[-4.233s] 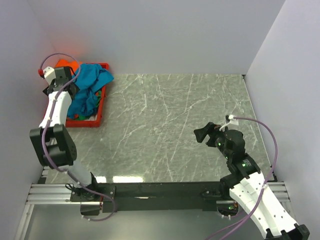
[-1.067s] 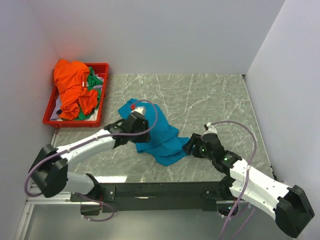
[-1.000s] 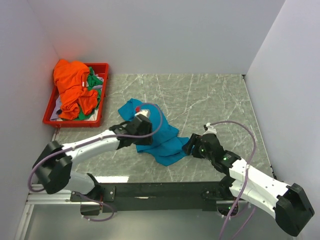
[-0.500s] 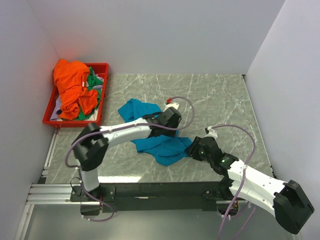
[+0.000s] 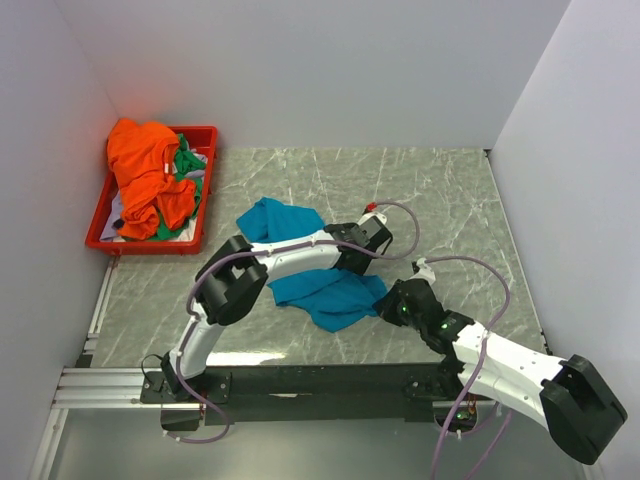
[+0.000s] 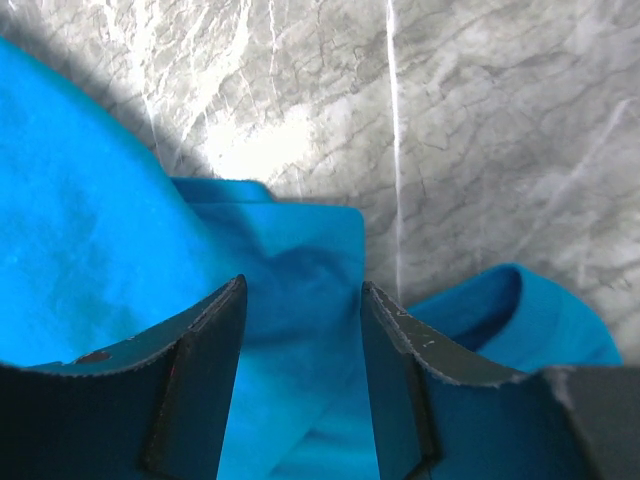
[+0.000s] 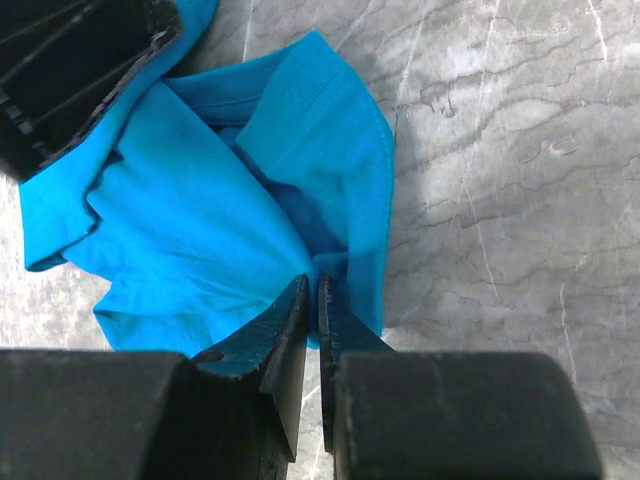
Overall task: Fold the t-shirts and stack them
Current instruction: Flatten the tshirt out
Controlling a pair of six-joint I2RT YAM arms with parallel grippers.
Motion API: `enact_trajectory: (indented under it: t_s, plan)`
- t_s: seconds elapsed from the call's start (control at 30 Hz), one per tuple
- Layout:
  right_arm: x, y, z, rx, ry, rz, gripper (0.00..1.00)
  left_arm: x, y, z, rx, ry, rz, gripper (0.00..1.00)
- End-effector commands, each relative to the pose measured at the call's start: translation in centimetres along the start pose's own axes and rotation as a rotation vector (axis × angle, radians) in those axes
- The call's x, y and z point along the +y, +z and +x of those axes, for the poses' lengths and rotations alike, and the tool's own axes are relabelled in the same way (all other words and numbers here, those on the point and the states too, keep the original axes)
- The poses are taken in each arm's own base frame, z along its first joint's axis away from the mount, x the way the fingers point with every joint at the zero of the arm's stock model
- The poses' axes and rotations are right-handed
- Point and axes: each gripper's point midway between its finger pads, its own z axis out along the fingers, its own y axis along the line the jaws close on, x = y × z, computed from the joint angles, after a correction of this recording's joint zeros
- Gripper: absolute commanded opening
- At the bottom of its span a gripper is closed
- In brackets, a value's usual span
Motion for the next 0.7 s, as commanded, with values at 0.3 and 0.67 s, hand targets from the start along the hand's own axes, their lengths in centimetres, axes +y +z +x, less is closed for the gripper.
enact_trajectory:
  t_s: [0.3, 0.67]
  plan:
    - [0.7, 0.0, -0.8, -0.039, 0.018, -0.019, 0.13, -0.8, 1.1, -1.1, -0.009, 0.07, 0.0, 0.2]
    - [1.6, -1.1, -3.4, -0.103, -0.002, 0.026, 0.0, 5.0, -7.2, -8.1, -0.199, -0.122, -0.031, 0.01]
